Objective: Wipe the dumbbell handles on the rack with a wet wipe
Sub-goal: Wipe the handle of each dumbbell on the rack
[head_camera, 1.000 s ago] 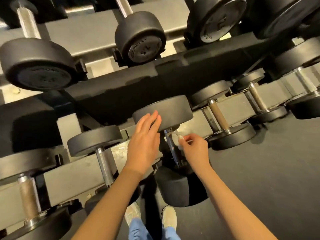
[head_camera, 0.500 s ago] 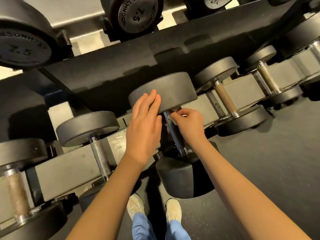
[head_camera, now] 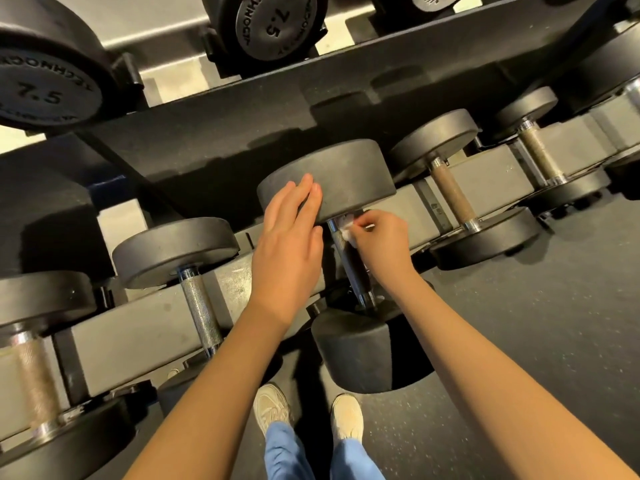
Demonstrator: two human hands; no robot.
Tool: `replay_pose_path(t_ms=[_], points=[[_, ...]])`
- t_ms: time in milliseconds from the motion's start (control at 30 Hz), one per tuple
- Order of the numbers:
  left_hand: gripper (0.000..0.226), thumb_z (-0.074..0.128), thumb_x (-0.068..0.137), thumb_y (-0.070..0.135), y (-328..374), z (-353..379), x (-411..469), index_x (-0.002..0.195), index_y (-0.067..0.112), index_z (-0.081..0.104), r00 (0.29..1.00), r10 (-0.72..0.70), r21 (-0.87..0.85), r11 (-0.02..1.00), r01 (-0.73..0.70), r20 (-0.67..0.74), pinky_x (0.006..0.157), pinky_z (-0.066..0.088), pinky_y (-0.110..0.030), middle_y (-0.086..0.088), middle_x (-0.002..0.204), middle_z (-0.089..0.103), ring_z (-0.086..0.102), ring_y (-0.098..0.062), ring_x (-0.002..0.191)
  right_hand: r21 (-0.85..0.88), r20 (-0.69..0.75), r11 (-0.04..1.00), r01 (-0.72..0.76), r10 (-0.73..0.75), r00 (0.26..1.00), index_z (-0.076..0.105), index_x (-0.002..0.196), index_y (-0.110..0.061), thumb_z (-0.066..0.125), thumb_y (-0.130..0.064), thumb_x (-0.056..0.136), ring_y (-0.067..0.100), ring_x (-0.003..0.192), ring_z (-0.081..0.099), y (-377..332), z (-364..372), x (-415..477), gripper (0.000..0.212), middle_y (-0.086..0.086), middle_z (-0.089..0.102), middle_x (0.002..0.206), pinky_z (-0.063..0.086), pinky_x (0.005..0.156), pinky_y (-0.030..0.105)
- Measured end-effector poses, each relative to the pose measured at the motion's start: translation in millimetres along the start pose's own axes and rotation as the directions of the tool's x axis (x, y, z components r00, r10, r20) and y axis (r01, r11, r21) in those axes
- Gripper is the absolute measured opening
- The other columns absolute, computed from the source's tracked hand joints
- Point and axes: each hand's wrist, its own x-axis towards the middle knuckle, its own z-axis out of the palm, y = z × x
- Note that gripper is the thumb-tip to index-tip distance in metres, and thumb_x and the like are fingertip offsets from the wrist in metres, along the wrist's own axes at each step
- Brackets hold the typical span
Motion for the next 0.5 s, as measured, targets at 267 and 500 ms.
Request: replay_pose_path(t_ms=[267, 500], points=[[0.052, 0.049, 0.097, 0.009, -1, 4, 0, 0.147, 0.011, 0.034, 1.000, 0.001, -0.024, 1.000, -0.002, -0.020, 0.111, -0.002, -0.006, -0.003, 0.154, 0.031, 0.018, -0.015, 0.143, -0.462, 0.286, 0.879, 0.116, 0.024, 0.958, 0.073, 0.085, -0.015, 0.065, -0.015, 0.084, 0.019, 0.075, 0.062, 16, -29, -22, 0.008, 0.004, 0.066, 0.080, 0.047, 0.062, 0.022], [0.056, 0.052, 0.096, 0.010, -7, 2, 1, 0.147, 0.012, 0.032, 0.999, 0.034, -0.027, 0.999, -0.034, 0.016, 0.111, -0.002, -0.006, -0.002, 0.154, 0.030, 0.016, -0.014, 0.142, -0.434, 0.262, 0.896, 0.093, 0.027, 0.965, 0.066, 0.076, -0.016, 0.065, -0.011, 0.081, 0.018, 0.073, 0.060, 16, -22, -21, 0.007, 0.003, 0.063, 0.076, 0.040, 0.059, 0.022]])
